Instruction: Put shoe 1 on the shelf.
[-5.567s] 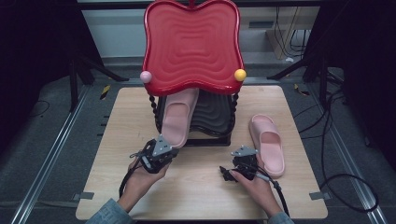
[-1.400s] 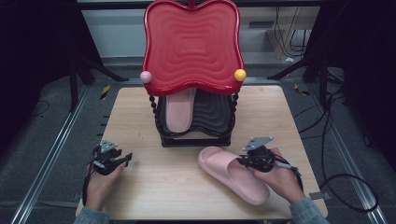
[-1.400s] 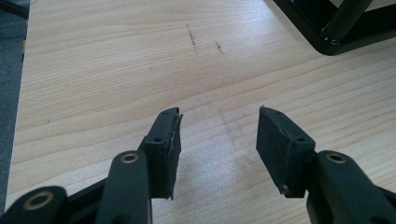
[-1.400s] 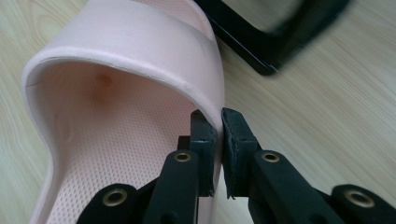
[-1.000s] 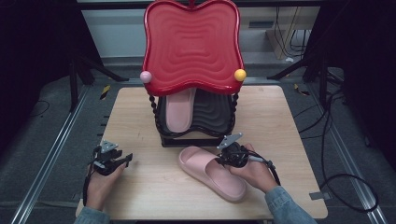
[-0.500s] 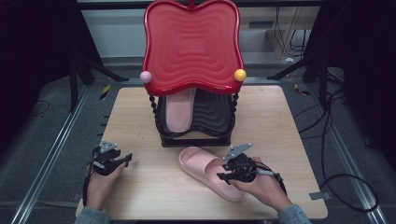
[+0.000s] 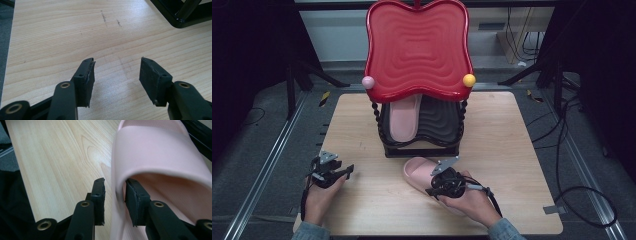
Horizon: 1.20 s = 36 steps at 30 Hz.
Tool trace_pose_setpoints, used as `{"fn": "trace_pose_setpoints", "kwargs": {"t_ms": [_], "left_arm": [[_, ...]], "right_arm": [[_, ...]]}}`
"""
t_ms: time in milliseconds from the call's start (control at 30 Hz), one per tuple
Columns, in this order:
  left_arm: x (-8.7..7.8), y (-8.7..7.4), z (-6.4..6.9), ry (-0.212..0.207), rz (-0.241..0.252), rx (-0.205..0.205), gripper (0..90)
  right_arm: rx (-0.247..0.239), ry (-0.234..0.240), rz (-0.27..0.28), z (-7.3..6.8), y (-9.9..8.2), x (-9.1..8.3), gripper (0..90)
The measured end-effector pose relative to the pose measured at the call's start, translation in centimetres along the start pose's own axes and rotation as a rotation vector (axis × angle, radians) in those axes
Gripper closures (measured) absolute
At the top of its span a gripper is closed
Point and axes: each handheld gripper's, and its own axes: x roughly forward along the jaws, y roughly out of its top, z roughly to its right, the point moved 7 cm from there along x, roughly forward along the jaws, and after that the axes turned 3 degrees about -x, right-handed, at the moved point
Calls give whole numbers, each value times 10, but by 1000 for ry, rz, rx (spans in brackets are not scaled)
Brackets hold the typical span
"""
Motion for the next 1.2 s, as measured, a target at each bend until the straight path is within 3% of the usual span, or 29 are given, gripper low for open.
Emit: {"fn": "trace_pose_setpoints", "kwargs": {"t_ms": [133,233,400,500,800,1200], "left_arm": [[0,0,1,-1,0,5,456],[0,0,0,-2,0,3,457],[0,0,1,-3,0,3,458],[0,0,1,-4,0,5,458],[-1,0,0,0,2,3,461],[0,0,0,0,4,2,462]], "right_arm": [[25,-2,2,2,4,7,685],[52,1,-28,4,4,11,683],[41,-4,-36,3,4,13,750],[38,-24,-17,3,6,8,819],[49,-11,29,-6,9,-4,825],[80,-38,152,-10,21,-39,831]]}}
